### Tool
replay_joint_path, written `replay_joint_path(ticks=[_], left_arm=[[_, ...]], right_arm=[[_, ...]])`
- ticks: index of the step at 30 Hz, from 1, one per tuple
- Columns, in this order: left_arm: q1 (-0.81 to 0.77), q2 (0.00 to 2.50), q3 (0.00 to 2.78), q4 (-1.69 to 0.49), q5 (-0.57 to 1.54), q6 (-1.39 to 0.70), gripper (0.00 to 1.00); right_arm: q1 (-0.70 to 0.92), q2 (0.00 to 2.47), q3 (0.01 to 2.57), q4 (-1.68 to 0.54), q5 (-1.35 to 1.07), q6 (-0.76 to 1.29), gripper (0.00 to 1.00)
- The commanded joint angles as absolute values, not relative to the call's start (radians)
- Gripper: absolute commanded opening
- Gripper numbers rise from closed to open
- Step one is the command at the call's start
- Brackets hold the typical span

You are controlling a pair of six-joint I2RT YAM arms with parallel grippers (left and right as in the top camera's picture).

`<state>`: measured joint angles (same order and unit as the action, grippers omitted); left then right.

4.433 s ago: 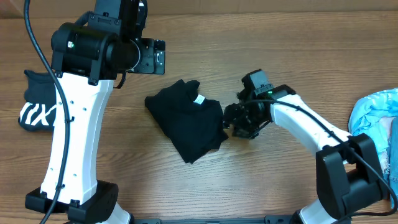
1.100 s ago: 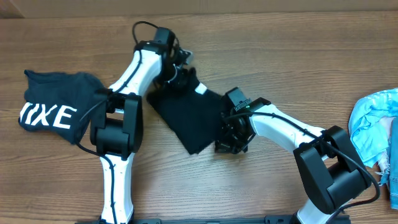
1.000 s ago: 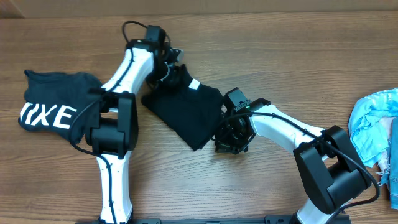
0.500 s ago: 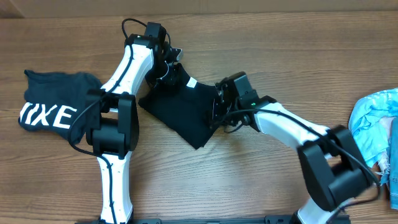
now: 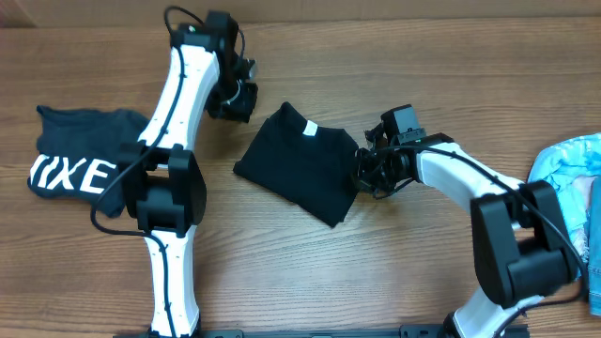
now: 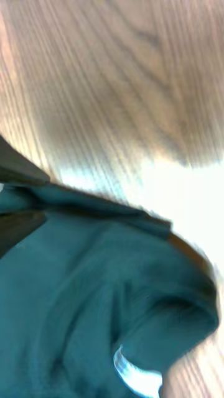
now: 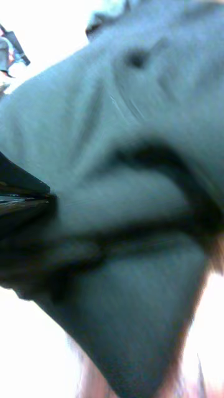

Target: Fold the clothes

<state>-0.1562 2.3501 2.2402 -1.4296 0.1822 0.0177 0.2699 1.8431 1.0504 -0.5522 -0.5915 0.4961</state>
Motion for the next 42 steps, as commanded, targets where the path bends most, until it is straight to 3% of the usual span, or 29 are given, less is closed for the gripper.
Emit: replay_joint_path(ticks=[1,5,10,13,15,17,18,19,23,25,30,35,37,38,41,42], left_arm=[[-0.155,2.341,2.415,-1.609,0.286,-0.107,0.2],[-0.148,2.267,2.386,-1.69,0.307,-0.186,0.23],[-0.161,2.053,2.181,-1.678,0.145,-0.367,0.27],[-0.178,1.879,1.901,-1.544,0.182,-0.485,0.45],[-0.193,1.745,1.642,-1.317,0.354,-0.595,0.64],[-0.218,1.654,1.42,-1.105,0.461,-0.748,0.75],[-0.242,1.614,1.287,-0.98,0.499,-0.873,0.95],[-0.268,1.591,1.177,-0.879,0.532,-1.024,1.0],[-0.419,1.587,0.812,-0.31,0.545,-1.444,1.0],[-0.469,1.588,0.744,-0.196,0.425,-1.52,1.0],[-0.476,1.609,0.733,-0.147,0.21,-1.549,1.0],[-0.476,1.788,0.734,0.104,0.24,-1.473,1.0],[-0.477,1.851,0.734,0.138,0.254,-1.474,0.89],[-0.476,1.87,0.734,0.146,0.251,-1.473,0.77],[-0.471,1.877,0.734,0.162,0.255,-1.428,0.24],[-0.465,1.877,0.734,0.19,0.259,-1.367,0.11]], right_arm=[[0.273,1.715,1.048,-0.548,-0.641,0.462,0.07],[0.273,1.65,1.048,-0.553,-0.644,0.464,0.08],[0.273,1.649,1.048,-0.561,-0.675,0.463,0.1],[0.273,1.649,1.048,-0.533,-0.674,0.468,0.12],[0.273,1.649,1.048,-0.519,-0.65,0.502,0.12],[0.273,1.649,1.048,-0.513,-0.637,0.525,0.12],[0.273,1.649,1.048,-0.512,-0.637,0.525,0.12],[0.273,1.649,1.048,-0.515,-0.637,0.525,0.12],[0.273,1.649,1.048,-0.53,-0.638,0.524,0.12],[0.273,1.649,1.048,-0.532,-0.637,0.524,0.12],[0.273,1.649,1.048,-0.537,-0.637,0.524,0.12],[0.273,1.649,1.048,-0.55,-0.637,0.523,0.12],[0.273,1.649,1.048,-0.557,-0.637,0.523,0.12],[0.273,1.649,1.048,-0.561,-0.638,0.524,0.12],[0.273,1.649,1.048,-0.579,-0.637,0.523,0.12],[0.273,1.649,1.048,-0.582,-0.637,0.522,0.12]])
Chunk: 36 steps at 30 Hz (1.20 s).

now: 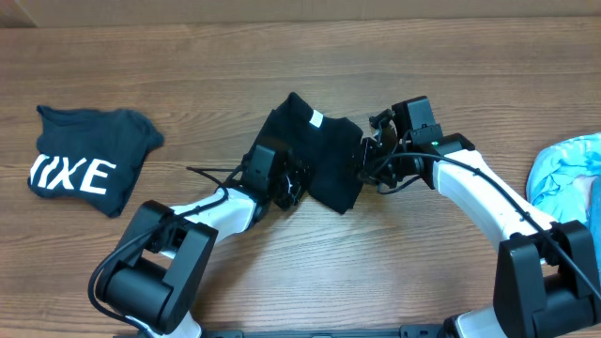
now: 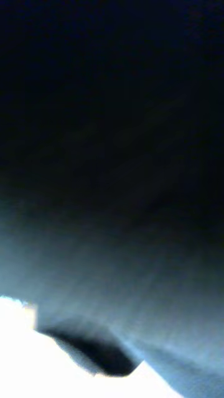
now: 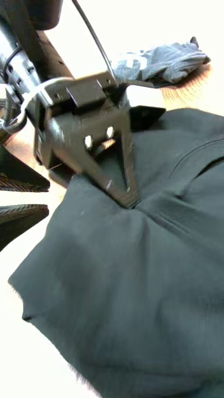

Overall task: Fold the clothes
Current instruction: 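Grasp the black bundle with the left gripper and lift it, then carry the bundle left and set it on the NIXE shirt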

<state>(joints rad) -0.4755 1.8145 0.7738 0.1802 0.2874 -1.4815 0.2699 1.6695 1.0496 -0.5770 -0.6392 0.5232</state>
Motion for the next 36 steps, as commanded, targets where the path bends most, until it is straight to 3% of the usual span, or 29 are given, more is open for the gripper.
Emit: replay_joint_path(ticks=[1,4,10,17,21,25,32,36], left_arm=[[-0.458,1.875,0.734,0.21,0.274,-1.311,0.08],[-0.395,1.838,0.738,0.237,0.369,-1.082,0.04],[-0.231,1.523,0.738,0.146,0.382,-0.96,0.04],[0.191,1.258,0.755,0.102,0.58,-0.83,0.04],[0.471,1.3,0.866,0.106,0.773,-0.771,0.04],[0.646,1.444,1.068,0.078,0.95,-0.692,0.04],[0.696,1.745,1.242,0.075,0.995,-0.612,0.04],[0.697,1.847,1.242,-0.164,0.841,-0.404,0.04]], right_arm=[[0.273,1.649,1.048,-0.582,-0.637,0.519,0.12],[0.273,1.649,1.048,-0.597,-0.637,0.516,0.12],[0.273,1.649,1.048,-0.606,-0.638,0.516,0.12],[0.273,1.649,1.048,-0.63,-0.637,0.515,0.12],[0.273,1.649,1.048,-0.634,-0.637,0.515,0.12],[0.273,1.649,1.048,-0.637,-0.637,0.516,0.12],[0.273,1.649,1.048,-0.664,-0.637,0.517,0.12],[0.273,1.649,1.048,-0.688,-0.637,0.517,0.12]])
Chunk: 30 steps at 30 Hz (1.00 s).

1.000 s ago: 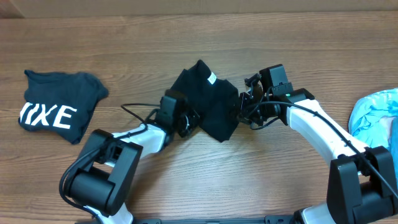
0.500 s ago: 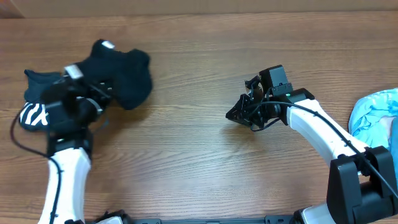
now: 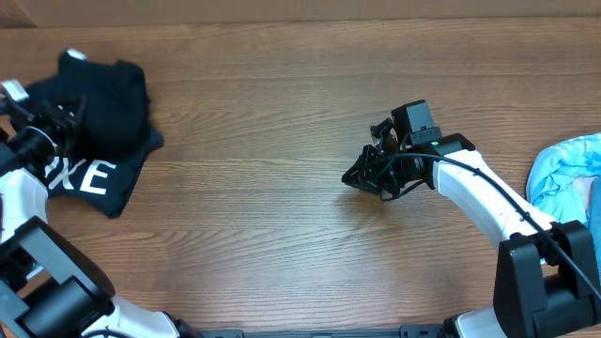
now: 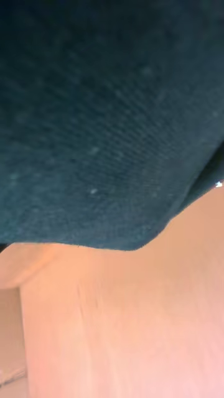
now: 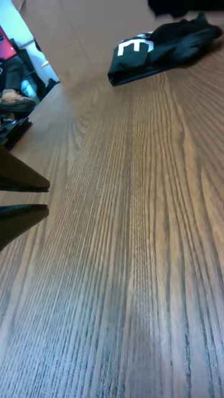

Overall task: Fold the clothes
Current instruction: 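Carry the bundle left and set it on the NIXE shirt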

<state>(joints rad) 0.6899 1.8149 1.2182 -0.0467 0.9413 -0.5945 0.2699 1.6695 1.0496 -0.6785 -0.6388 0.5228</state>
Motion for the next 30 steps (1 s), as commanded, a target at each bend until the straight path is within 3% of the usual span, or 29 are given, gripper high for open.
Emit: replay_joint_path(ticks=[1,10,11,13,15,17,19,21,22,24,27,30], left_arm=[[0.698,1.847,1.242,-0.214,0.802,-0.36,0.04],[0.741,1.845,1.242,-0.515,0.568,-0.326,0.06],[0.754,1.845,1.242,-0.564,0.536,-0.349,0.32],[0.77,1.845,1.242,-0.631,0.544,-0.354,0.58],[0.787,1.843,1.242,-0.694,0.553,-0.354,0.7],[0.816,1.828,1.243,-0.751,0.642,-0.324,0.75],[0.863,1.789,1.253,-0.788,0.789,-0.293,0.73],[0.92,1.708,1.263,-0.788,0.886,-0.26,0.62],[0.953,1.636,1.272,-0.752,0.887,-0.24,0.47],[0.954,1.526,1.275,-0.659,0.814,-0.183,0.06],[0.848,1.5,1.275,-0.614,0.728,0.081,0.04],[0.648,1.61,1.274,-0.579,0.4,0.166,0.04]], right_arm=[[0.273,1.649,1.048,-0.691,-0.637,0.516,0.12],[0.273,1.649,1.048,-0.688,-0.63,0.516,0.12],[0.273,1.649,1.048,-0.685,-0.63,0.516,0.12],[0.273,1.649,1.048,-0.683,-0.63,0.516,0.12],[0.273,1.649,1.048,-0.684,-0.63,0.516,0.12],[0.273,1.649,1.048,-0.686,-0.63,0.516,0.12],[0.273,1.649,1.048,-0.686,-0.63,0.516,0.12],[0.273,1.649,1.048,-0.686,-0.63,0.516,0.12],[0.273,1.649,1.048,-0.686,-0.63,0.516,0.12],[0.273,1.649,1.048,-0.686,-0.63,0.516,0.12],[0.273,1.649,1.048,-0.686,-0.63,0.516,0.12],[0.273,1.649,1.048,-0.683,-0.63,0.521,0.13]])
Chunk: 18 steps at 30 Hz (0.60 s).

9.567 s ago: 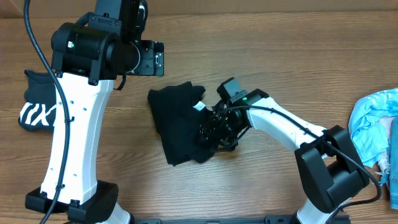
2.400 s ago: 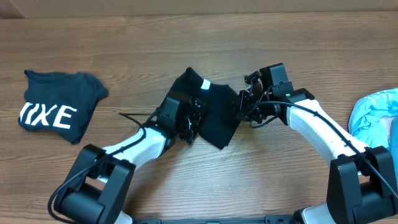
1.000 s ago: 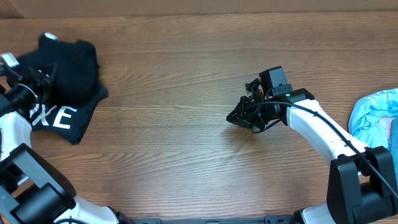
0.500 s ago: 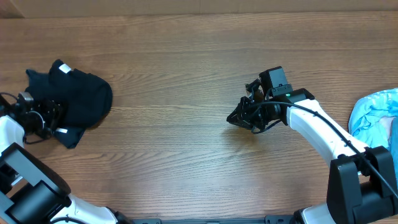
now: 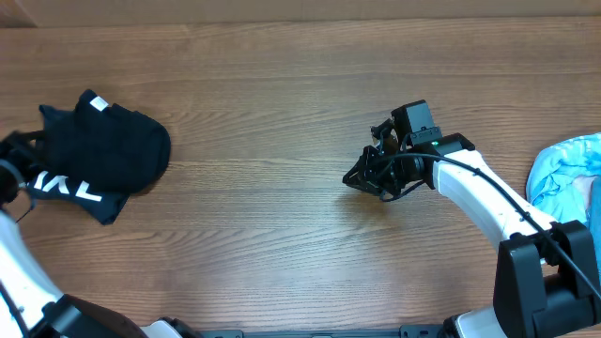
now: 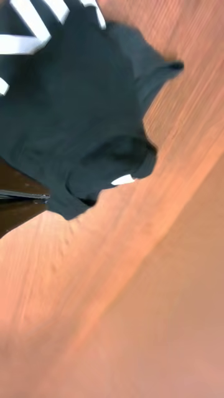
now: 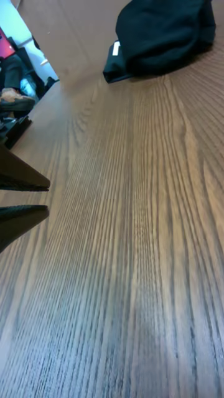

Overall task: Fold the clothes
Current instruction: 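Carry the bundle left and set it on the NIXE shirt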

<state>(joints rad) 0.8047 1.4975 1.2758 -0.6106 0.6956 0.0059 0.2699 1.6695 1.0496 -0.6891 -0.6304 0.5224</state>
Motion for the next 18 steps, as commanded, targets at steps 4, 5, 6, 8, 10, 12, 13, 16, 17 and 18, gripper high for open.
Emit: replay_joint_path(ticks=[4,5,6,8,10,12,13,16,17,18], left_arm=[[0.582,1.87,1.275,-0.49,0.213,0.131,0.04],[0.59,1.931,1.275,-0.492,0.144,0.075,0.04],[0.596,1.971,1.274,-0.493,0.114,0.043,0.04],[0.62,2.078,1.275,-0.496,0.119,0.007,0.04],[0.624,2.143,1.274,-0.508,0.137,0.007,0.04],[0.622,2.13,1.28,-0.511,0.248,0.001,0.04],[0.622,2.099,1.293,-0.519,0.306,-0.004,0.04],[0.623,1.929,1.346,-0.549,0.307,-0.005,0.04],[0.622,1.863,1.356,-0.536,0.289,-0.004,0.04],[0.622,1.791,1.359,-0.502,0.249,0.014,0.09]], right_arm=[[0.273,1.649,1.048,-0.695,-0.63,0.528,0.13],[0.273,1.649,1.048,-0.699,-0.631,0.528,0.13],[0.273,1.649,1.048,-0.702,-0.631,0.528,0.13],[0.273,1.649,1.048,-0.717,-0.63,0.528,0.13],[0.273,1.649,1.048,-0.717,-0.63,0.528,0.13],[0.273,1.649,1.048,-0.721,-0.631,0.528,0.13],[0.273,1.649,1.048,-0.725,-0.63,0.527,0.13],[0.273,1.649,1.048,-0.728,-0.63,0.527,0.13],[0.273,1.649,1.048,-0.728,-0.63,0.527,0.13],[0.273,1.649,1.048,-0.728,-0.63,0.527,0.13]])
